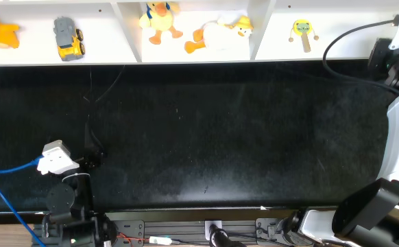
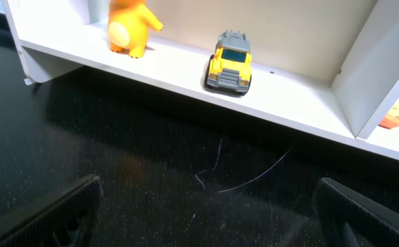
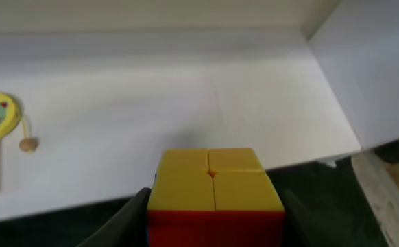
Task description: Store Toys
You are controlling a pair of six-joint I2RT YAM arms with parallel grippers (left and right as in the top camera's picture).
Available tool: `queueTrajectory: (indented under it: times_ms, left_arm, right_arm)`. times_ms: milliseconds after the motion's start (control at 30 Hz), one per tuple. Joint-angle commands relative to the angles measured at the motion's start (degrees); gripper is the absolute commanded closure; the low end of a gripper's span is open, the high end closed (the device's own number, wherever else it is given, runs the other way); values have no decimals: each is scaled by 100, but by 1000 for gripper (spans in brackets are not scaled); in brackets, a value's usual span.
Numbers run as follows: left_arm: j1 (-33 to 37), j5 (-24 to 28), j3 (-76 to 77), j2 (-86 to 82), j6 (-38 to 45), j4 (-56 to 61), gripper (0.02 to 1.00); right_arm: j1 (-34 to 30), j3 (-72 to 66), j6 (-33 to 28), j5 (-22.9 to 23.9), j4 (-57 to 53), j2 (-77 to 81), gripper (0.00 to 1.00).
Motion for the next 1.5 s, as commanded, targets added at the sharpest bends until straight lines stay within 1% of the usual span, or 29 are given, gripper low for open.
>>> queueTrajectory:
  times_ms: [33, 233, 333, 400, 733, 800, 867, 1033, 1100, 1233, 1433, 1500]
  left_arm:
    - [-42, 37, -26, -59, 131, 11, 20]
    - [-42, 37, -28, -59, 131, 11, 20]
    - [-42, 37, -28, -59, 131, 9, 20]
    - [-42, 37, -28, -59, 131, 11, 20]
    - [-42, 37, -28, -59, 131, 9, 20]
    - [-42, 37, -28, -59, 131, 9, 20]
    - [-42, 37, -28, -59, 131, 9, 20]
    - [-42, 37, -28, -59, 131, 11, 20]
    - [-42, 37, -28, -59, 131, 9, 20]
    - [-42, 37, -28, -59, 131, 11, 20]
    - [-42, 37, -28, -59, 131, 11, 20]
    - [-42, 37, -28, -59, 131, 9, 20]
  right_arm:
    - [-74, -221, -195, -160, 501, -48, 954]
    - [-114, -595, -197, -468, 1038, -48, 954]
    - [-114, -881, -210, -472, 1593, -48, 952]
    - [-114, -1047, -334, -511, 1888, -48, 954]
    - [-173, -2020, -337, -544, 3963, -46, 954]
    - [-245, -2179, -315, -787, 4317, -28, 954]
    - [-326, -2295, -157, -1088, 4555, 26, 954]
    - [-455, -2323, 337, -1705, 4656, 286, 956]
    - [-476, -2323, 494, -1753, 4767, 404, 956]
    - [-490, -2321, 514, -1965, 5023, 581, 956]
    - [-490, -2319, 490, -2050, 5388, 892, 954]
    - [-490, -2319, 608, -2055, 5574, 984, 954]
